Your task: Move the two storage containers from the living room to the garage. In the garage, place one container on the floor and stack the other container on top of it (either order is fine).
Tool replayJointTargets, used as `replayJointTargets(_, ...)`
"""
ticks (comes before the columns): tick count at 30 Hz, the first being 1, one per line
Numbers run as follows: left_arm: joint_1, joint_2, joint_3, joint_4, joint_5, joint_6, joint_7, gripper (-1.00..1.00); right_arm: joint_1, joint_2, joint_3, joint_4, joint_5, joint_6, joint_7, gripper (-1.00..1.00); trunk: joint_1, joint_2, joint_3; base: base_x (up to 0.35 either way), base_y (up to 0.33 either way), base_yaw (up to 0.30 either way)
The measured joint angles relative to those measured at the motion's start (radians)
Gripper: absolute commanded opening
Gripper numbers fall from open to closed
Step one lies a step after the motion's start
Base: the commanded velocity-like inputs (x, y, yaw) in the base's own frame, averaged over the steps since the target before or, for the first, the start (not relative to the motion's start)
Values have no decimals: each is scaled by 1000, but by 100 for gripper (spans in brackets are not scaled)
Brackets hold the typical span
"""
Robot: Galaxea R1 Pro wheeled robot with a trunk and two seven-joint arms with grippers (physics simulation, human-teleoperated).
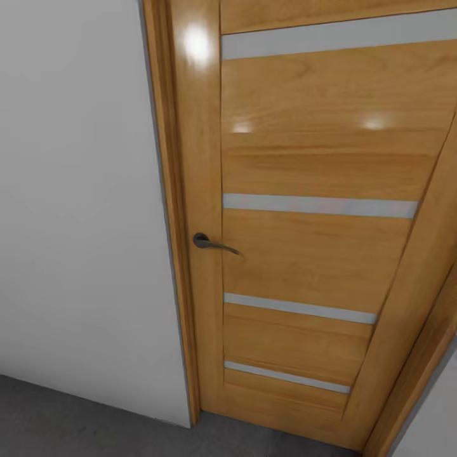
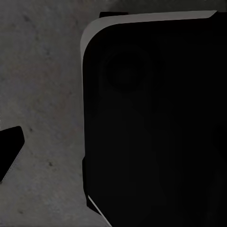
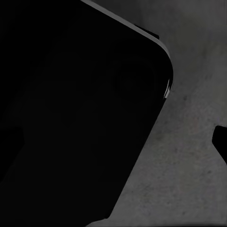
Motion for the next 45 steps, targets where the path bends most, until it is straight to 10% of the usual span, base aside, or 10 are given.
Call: replayJointTargets(45, 0, 0, 0, 0, 0, 0, 0, 100, 0, 0, 0, 0, 0, 0, 0, 100, 0, 0, 0, 0, 0, -166)
